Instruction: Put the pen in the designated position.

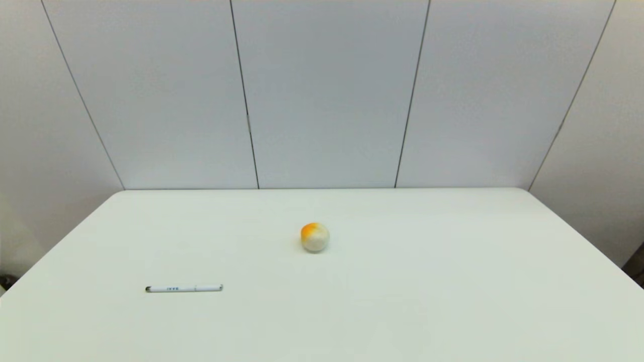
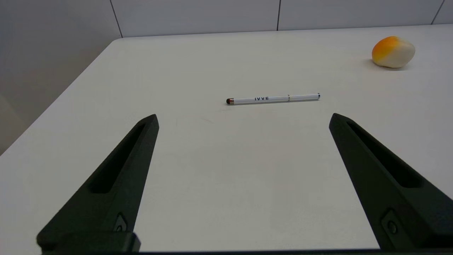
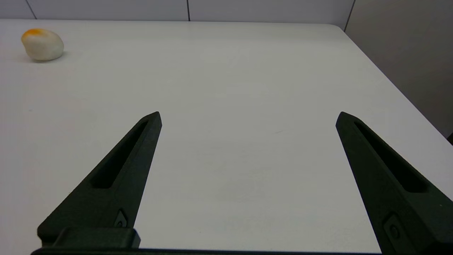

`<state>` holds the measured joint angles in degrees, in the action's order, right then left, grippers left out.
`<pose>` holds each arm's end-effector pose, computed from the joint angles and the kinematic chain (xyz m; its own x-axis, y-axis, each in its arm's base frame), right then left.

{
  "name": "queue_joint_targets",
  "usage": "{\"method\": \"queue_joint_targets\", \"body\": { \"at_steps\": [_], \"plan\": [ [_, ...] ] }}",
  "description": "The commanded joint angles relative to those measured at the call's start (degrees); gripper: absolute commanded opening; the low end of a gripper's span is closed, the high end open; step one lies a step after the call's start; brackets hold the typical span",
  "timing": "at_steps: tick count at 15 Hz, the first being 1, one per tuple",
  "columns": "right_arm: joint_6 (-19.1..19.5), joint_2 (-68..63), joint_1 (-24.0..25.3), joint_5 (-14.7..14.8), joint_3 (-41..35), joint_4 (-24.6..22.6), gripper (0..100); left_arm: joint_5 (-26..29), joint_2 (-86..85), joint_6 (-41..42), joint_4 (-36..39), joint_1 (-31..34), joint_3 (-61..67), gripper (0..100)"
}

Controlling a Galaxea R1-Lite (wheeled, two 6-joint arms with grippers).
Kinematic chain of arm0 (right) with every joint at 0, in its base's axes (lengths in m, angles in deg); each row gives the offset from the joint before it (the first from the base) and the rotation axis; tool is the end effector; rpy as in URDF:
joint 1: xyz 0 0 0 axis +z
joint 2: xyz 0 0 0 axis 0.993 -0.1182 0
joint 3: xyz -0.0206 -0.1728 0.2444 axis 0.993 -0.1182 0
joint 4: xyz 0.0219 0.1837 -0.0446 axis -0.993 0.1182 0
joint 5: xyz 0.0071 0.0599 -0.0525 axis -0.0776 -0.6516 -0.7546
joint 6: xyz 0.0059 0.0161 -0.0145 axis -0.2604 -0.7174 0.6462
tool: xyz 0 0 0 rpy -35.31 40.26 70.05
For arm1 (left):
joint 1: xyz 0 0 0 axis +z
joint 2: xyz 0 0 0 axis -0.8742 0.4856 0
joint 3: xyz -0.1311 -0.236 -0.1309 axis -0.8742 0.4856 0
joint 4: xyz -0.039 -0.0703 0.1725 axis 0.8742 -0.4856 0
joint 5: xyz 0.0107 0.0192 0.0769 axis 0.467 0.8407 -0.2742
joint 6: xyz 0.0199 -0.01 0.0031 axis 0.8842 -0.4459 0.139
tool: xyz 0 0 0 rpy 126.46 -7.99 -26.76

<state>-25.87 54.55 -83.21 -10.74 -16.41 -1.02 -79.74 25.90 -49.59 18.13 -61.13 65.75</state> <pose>-0.0246 0.0003 0.0758 0.9994 0.0129 -0.0323 -0.0133 0.9998 -0.0144 -0.0228 -0.0008 0.0765 0.9993 -0.0372 0.0099 0.0367 0.9980 0.0517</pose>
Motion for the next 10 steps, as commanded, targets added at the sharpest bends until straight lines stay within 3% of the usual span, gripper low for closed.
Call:
{"method": "queue_joint_targets", "body": {
  "at_steps": [1, 10],
  "plan": [
    [0.0, -0.1, 0.0, -0.1, 0.0, 0.0, 100, -0.2, 0.1, 0.0, 0.0, 0.0, 0.6, 100],
    [0.0, -0.1, 0.0, 0.0, 0.0, 0.0, 100, -0.8, 9.9, 0.1, 0.9, 0.0, -3.9, 100]
  ]
}}
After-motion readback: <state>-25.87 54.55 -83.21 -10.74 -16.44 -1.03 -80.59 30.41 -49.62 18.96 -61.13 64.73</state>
